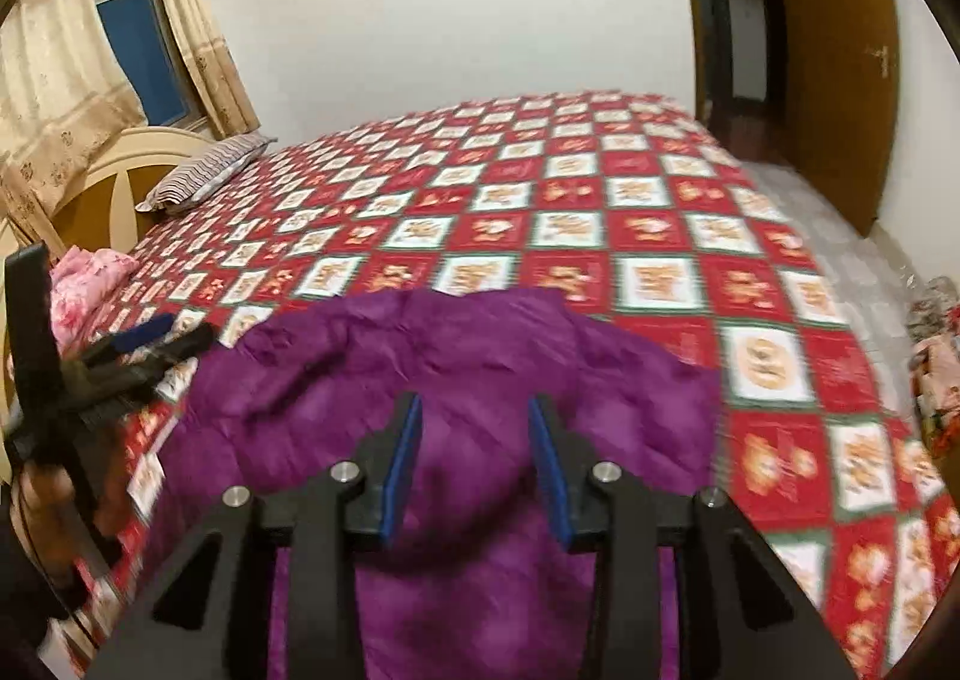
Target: Fold large clothes
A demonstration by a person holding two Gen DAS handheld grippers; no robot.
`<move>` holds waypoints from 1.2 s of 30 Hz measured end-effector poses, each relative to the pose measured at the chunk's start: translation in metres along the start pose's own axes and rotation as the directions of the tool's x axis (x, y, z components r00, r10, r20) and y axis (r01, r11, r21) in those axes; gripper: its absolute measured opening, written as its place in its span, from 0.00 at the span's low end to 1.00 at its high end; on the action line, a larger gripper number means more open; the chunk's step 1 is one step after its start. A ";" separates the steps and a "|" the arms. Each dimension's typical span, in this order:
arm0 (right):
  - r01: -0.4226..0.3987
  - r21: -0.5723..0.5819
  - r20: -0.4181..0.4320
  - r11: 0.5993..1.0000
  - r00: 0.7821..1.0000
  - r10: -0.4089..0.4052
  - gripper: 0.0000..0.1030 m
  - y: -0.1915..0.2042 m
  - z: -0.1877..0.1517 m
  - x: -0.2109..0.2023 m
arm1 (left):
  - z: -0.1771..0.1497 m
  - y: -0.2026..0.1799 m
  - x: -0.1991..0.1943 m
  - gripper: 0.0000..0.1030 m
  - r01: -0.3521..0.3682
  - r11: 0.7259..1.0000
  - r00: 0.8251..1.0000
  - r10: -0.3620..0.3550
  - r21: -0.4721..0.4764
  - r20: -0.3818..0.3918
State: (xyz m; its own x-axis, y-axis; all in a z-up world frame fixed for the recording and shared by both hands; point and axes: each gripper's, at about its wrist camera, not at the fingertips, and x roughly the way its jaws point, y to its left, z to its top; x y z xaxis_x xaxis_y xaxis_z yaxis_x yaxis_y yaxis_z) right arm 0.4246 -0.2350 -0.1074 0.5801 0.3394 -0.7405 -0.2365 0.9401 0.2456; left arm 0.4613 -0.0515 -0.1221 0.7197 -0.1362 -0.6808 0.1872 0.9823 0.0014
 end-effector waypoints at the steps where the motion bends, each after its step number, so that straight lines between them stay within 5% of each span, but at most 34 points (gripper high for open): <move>1: -0.004 0.009 -0.064 1.000 0.998 0.005 0.39 0.002 -0.001 0.019 | -0.008 -0.007 0.002 0.87 -0.010 1.000 1.000 0.011 0.026 -0.025; 7: 0.016 -0.058 -0.243 0.998 0.970 -0.029 0.39 0.010 -0.058 0.049 | -0.090 -0.045 0.009 0.87 -0.003 0.973 0.993 0.029 0.233 -0.111; 8: 0.063 -0.063 -0.172 0.996 0.982 -0.073 0.39 0.009 -0.069 0.049 | -0.097 -0.046 0.008 0.87 0.002 0.972 0.994 0.025 0.235 -0.108; 11: 0.064 -0.085 -0.168 0.994 0.983 -0.077 0.39 0.007 -0.085 0.045 | -0.105 -0.047 0.002 0.87 0.019 0.973 0.994 0.006 0.228 -0.108; 14: 0.072 -0.098 -0.169 0.993 0.982 -0.088 0.39 0.007 -0.087 0.043 | -0.094 -0.043 -0.007 0.87 0.029 0.975 0.993 -0.003 0.218 -0.121; 20: 0.084 -0.124 -0.186 0.989 0.977 -0.106 0.39 0.012 -0.089 0.041 | -0.047 -0.019 -0.043 0.87 0.009 0.992 1.000 -0.010 0.128 0.006; 26: 0.111 -0.166 -0.168 0.980 0.976 -0.139 0.39 0.021 -0.093 0.034 | -0.026 -0.010 -0.021 0.87 -0.061 0.996 0.998 0.062 0.064 -0.012; 31: 0.103 -0.086 -0.028 0.991 0.994 -0.106 0.39 0.020 -0.056 0.002 | -0.002 -0.001 -0.002 0.87 -0.066 0.994 0.998 0.064 -0.084 -0.026; 36: 0.142 0.092 0.098 0.986 0.984 -0.151 0.40 0.005 -0.006 0.007 | 0.011 -0.010 0.022 0.87 -0.108 0.984 0.994 0.105 -0.138 -0.029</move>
State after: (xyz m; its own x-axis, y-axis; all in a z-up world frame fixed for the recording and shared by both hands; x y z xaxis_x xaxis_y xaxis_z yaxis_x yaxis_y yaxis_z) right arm 0.4226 -0.2283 -0.1147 0.6823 0.1956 -0.7044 -0.0790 0.9776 0.1949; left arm 0.4824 -0.0656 -0.1286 0.7155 -0.0282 -0.6980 0.0138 0.9996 -0.0262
